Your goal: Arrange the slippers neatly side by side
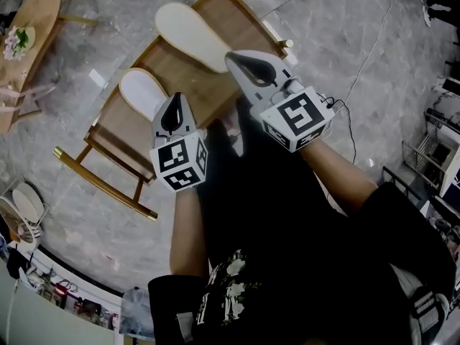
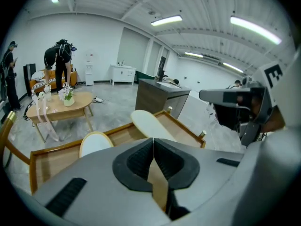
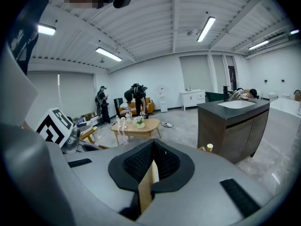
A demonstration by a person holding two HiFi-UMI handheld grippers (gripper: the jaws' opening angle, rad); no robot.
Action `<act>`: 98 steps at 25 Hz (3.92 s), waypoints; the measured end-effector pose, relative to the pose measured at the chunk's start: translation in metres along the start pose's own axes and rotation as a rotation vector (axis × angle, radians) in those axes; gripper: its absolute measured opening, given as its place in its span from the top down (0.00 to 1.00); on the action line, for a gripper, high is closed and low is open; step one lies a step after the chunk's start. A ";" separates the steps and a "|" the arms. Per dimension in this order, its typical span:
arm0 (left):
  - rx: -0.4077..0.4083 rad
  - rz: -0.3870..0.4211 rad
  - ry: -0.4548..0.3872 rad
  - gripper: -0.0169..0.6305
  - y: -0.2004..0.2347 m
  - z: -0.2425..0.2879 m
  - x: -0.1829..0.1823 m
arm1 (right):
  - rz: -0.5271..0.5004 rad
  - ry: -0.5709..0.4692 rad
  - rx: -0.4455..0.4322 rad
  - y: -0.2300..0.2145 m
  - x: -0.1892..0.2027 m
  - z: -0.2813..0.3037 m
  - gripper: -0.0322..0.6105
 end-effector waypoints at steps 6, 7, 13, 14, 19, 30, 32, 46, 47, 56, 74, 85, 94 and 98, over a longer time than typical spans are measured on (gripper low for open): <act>0.032 -0.046 0.005 0.96 -0.026 0.037 -0.005 | -0.011 0.017 -0.078 -0.025 0.016 0.019 0.95; 0.024 -0.053 0.017 0.96 -0.026 0.043 -0.003 | -0.007 0.021 -0.085 -0.027 0.018 0.025 0.95; -0.026 -0.085 0.091 0.96 -0.021 0.080 0.003 | 0.017 0.073 -0.083 -0.047 0.040 0.050 0.95; -0.031 -0.082 0.101 0.96 -0.020 0.085 0.003 | 0.015 0.090 -0.088 -0.049 0.045 0.054 0.95; -0.056 -0.074 0.151 0.96 -0.020 0.111 0.005 | 0.025 0.151 -0.157 -0.059 0.070 0.073 0.87; -0.097 -0.033 0.257 0.96 -0.018 0.142 0.020 | 0.065 0.291 -0.221 -0.072 0.108 0.107 0.83; -0.099 -0.021 0.272 0.96 -0.017 0.145 0.022 | 0.069 0.300 -0.223 -0.073 0.111 0.109 0.83; -0.099 -0.021 0.293 0.96 -0.013 0.155 0.026 | 0.137 0.365 -0.252 -0.063 0.140 0.120 0.83; -0.101 -0.021 0.292 0.96 -0.012 0.155 0.026 | 0.139 0.367 -0.252 -0.063 0.141 0.121 0.83; -0.099 -0.014 0.290 0.96 -0.014 0.153 0.025 | 0.222 0.343 -0.266 -0.064 0.133 0.112 0.90; 0.033 -0.041 0.292 0.96 -0.047 0.151 0.030 | 0.253 0.244 -0.171 -0.051 0.106 0.061 0.93; 0.037 -0.141 0.288 0.96 -0.017 0.133 0.020 | 0.273 0.236 -0.144 -0.037 0.113 0.056 0.93; 0.031 -0.190 0.269 0.96 -0.006 0.122 0.024 | 0.152 0.238 -0.167 -0.014 0.101 0.056 0.93; 0.019 -0.200 0.264 0.96 0.004 0.109 0.029 | 0.131 0.238 -0.207 0.002 0.100 0.061 0.93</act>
Point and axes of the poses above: the fingertips, and each gripper's own axes: z forward along the fingers, y to its left, x out of its underside, the point moved 5 cm from there along -z, backward along the fingers, and after that the axes turned 8 degrees about -z, right-handed, at the moved point
